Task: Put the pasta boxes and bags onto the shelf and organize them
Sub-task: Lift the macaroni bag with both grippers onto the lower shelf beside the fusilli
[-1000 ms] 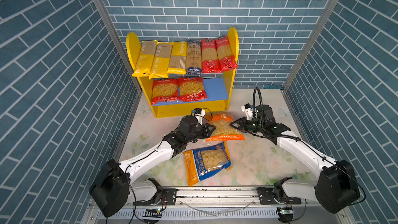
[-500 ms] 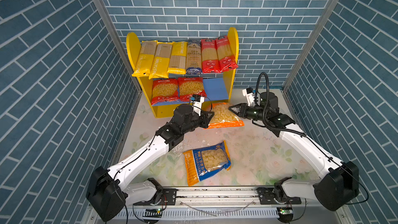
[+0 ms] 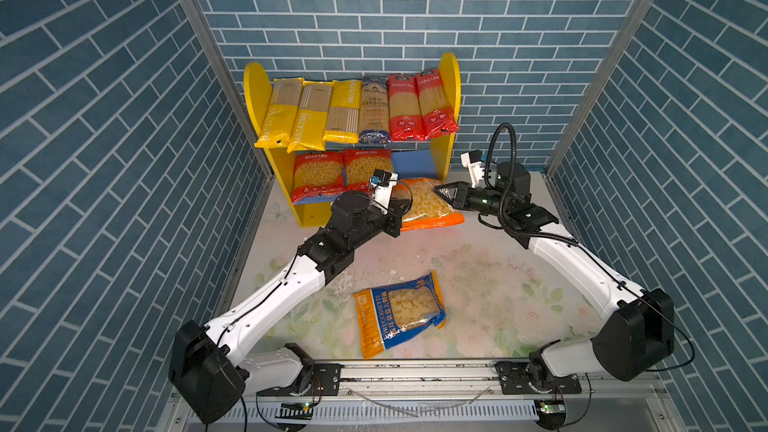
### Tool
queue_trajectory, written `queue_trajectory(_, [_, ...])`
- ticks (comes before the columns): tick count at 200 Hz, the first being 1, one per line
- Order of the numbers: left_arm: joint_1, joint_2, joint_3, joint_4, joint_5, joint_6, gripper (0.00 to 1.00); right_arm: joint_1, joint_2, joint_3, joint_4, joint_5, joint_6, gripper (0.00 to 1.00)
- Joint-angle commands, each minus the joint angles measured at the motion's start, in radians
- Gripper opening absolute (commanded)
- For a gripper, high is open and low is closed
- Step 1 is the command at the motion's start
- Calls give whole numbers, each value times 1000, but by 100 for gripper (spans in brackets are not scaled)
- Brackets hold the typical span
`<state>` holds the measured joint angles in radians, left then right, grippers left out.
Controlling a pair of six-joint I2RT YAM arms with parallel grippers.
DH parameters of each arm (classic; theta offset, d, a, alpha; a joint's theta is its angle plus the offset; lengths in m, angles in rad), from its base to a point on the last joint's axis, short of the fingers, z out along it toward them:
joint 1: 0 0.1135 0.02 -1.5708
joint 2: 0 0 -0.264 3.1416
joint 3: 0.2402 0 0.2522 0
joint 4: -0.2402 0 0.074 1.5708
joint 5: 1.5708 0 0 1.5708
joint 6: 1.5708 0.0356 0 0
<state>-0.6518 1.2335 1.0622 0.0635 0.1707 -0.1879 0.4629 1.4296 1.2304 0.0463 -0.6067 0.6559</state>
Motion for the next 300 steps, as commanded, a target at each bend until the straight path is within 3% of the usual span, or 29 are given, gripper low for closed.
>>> queue_trajectory(1, [-9, 0, 47, 134, 42, 152, 0, -12, 11, 64, 246, 76, -76, 0])
queue_trajectory(136, [-3, 260, 41, 492, -203, 614, 0, -2, 257, 23, 734, 364, -326, 0])
queue_trajectory(174, [50, 348, 57, 574, -232, 594, 0, 2, 334, 52, 765, 430, -370, 0])
queue_trajectory(294, [111, 602, 224, 576, -255, 598, 0, 18, 519, 206, 689, 583, -424, 0])
queue_trajectory(300, [114, 621, 234, 564, -253, 586, 0, 19, 523, 202, 682, 585, -422, 4])
